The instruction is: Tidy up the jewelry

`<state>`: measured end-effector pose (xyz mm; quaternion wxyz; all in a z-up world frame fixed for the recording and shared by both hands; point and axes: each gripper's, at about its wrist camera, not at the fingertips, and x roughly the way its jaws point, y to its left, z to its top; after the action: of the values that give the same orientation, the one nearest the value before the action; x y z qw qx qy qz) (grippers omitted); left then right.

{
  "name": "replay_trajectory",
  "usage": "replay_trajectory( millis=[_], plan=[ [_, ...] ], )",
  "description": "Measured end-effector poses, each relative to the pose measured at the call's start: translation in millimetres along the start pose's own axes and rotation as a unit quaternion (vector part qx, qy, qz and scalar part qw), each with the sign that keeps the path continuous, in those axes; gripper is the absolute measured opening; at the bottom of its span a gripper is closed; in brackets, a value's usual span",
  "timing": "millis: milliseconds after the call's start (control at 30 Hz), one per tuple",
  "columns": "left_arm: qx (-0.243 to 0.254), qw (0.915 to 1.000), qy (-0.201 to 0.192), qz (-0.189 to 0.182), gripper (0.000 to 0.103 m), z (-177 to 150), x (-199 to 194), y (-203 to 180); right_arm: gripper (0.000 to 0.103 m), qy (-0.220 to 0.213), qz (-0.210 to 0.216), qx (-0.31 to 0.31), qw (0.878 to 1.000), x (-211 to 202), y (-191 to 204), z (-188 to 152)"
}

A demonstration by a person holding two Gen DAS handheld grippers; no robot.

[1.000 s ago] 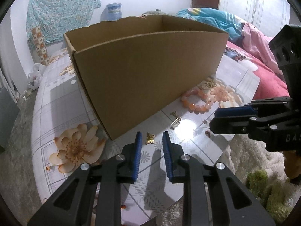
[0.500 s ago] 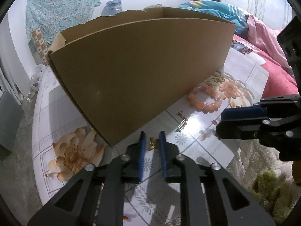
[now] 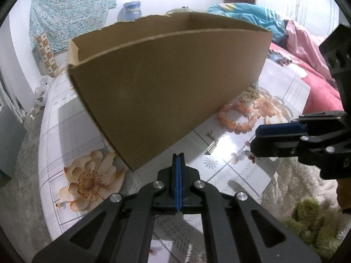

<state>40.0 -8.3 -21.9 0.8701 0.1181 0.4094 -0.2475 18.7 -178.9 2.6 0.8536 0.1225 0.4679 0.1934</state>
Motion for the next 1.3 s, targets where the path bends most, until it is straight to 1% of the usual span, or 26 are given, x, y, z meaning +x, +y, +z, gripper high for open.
replay_trajectory(
  millis=[67,167,233,333,500,767,900,967,1033,1100,1233,1300],
  plan=[
    [-0.006,0.9999,-0.006,-0.005,0.000,0,-4,3,0.028,-0.001,0.000,-0.004,1.000,-1,2,0],
    [-0.004,0.9999,-0.010,0.011,0.000,-2,-8,6,0.028,0.000,-0.001,-0.007,1.000,0,5,0],
    [0.004,0.9998,-0.003,0.022,0.000,-4,-5,6,0.028,-0.001,0.000,-0.007,1.000,-1,6,0],
    [0.012,0.9995,0.013,0.026,0.000,-6,0,3,0.028,-0.003,-0.001,-0.007,1.000,-3,6,-1],
    [0.020,0.9996,0.013,0.016,0.000,-9,2,-7,0.028,-0.006,-0.004,-0.005,1.000,-5,8,-3],
    [0.016,0.9998,0.010,0.000,0.000,-9,1,-12,0.029,-0.009,-0.002,-0.001,1.000,-7,7,-5],
    [0.011,0.9999,-0.004,-0.005,0.000,-9,-8,-8,0.030,-0.009,0.000,0.003,1.000,-8,5,-4],
    [0.003,1.0000,-0.001,-0.004,0.003,-7,-8,-5,0.030,-0.007,0.005,0.006,1.000,-6,3,-4],
    [-0.006,1.0000,0.006,-0.005,0.007,-6,-4,-3,0.030,-0.006,0.008,0.008,1.000,-6,2,-5],
    [-0.020,0.9997,0.015,-0.008,0.009,-4,0,0,0.030,-0.005,0.008,0.008,1.000,-6,0,-4],
    [-0.029,0.9993,0.019,-0.012,0.018,-2,2,-1,0.030,-0.008,0.007,0.010,1.000,-8,-2,-4],
    [-0.029,0.9993,0.020,-0.011,0.018,-1,4,-3,0.030,-0.008,0.007,0.014,1.000,-8,-3,-3]
  ],
)
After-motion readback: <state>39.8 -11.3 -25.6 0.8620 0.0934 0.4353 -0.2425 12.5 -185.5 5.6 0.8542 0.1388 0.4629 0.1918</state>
